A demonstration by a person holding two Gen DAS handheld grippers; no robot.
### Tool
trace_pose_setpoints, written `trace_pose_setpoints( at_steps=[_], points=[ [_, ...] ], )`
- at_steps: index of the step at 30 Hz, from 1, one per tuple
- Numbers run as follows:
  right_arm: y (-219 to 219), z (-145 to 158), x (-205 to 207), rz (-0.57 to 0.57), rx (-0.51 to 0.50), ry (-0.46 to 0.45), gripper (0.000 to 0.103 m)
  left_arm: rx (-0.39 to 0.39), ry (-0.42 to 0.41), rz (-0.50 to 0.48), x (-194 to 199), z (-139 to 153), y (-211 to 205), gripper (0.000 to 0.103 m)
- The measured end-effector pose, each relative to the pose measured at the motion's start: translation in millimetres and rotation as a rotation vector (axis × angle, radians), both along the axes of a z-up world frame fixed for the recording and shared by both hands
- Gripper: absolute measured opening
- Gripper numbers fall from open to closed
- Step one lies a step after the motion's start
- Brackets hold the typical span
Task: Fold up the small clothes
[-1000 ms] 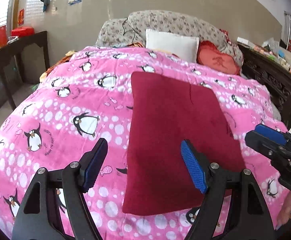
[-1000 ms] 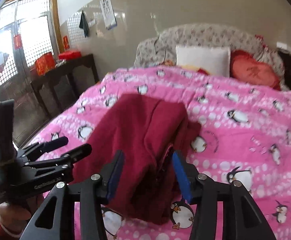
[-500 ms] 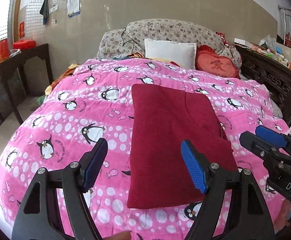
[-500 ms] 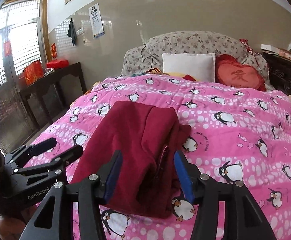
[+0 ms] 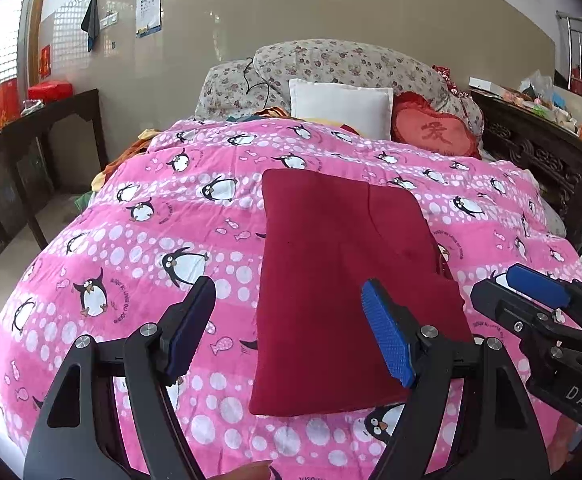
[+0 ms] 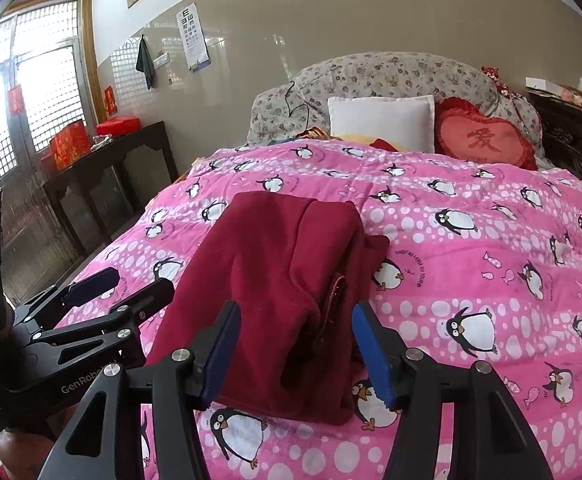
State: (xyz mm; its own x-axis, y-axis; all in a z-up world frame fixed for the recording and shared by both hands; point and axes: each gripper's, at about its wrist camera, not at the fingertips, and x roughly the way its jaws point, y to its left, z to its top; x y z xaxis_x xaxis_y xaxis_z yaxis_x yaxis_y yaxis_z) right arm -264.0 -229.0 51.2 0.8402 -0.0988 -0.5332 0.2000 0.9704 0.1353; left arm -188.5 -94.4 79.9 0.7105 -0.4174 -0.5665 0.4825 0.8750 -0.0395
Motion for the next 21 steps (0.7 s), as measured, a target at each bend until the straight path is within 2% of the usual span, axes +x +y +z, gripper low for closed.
trace_pose_setpoints(
  at_steps=[21],
  points=[
    [3.4, -9.5, 11.2, 0.014, 0.018, 0.027, 0.057, 0.016, 0.007, -0.004, 2.2, -5.9, -4.3, 0.076]
  ],
)
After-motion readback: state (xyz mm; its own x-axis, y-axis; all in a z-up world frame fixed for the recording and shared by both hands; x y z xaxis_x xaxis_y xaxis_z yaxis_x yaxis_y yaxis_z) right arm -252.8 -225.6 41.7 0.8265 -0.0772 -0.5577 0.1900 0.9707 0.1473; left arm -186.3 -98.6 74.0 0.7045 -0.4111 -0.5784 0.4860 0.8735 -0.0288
